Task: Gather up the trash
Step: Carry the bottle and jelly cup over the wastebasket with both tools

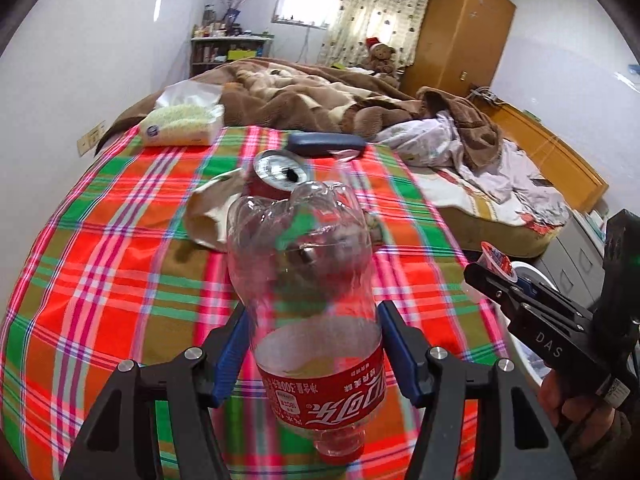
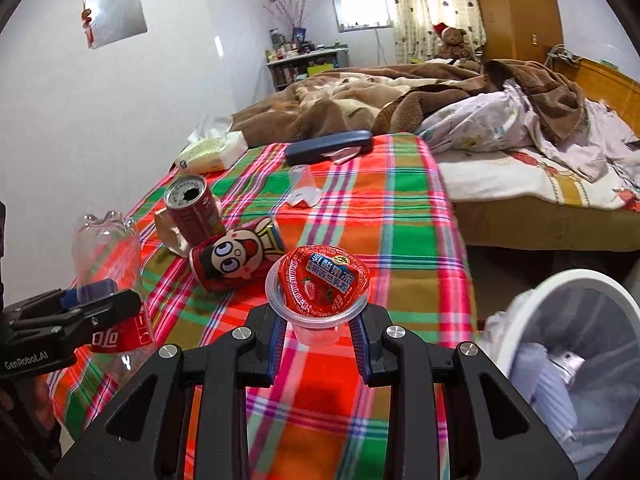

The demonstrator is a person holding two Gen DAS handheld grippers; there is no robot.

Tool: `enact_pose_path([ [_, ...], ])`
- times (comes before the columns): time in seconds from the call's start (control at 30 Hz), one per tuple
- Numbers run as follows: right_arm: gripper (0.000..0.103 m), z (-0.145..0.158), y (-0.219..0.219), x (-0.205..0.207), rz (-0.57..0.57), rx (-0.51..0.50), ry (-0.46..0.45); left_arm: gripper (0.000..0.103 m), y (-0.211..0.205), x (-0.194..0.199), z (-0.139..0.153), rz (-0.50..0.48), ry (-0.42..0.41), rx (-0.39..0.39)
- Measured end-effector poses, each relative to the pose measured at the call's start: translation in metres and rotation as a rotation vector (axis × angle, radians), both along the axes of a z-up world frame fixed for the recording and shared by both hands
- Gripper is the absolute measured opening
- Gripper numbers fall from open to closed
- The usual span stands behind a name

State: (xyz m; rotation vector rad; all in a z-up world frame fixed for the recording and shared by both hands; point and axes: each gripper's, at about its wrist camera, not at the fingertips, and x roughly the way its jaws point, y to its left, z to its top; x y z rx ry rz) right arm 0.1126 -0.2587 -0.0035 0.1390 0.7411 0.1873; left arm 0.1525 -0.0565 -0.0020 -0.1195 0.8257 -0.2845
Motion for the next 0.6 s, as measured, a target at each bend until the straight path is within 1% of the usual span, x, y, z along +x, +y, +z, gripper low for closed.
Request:
enact_pose_path([
  [0.23,0.03,0.009,-0.03,-0.018,-0.066,0.004,-0.032,0.063,-0.039,-0.01,0.013,-0.081,-0.031,0.002],
  [0.6,0.03,0.016,-0.085,-0.046,-0.195,0.002,-0.059,0.063,-0.118,-0.024,0.029,-0.233,-0.074,-0.002],
])
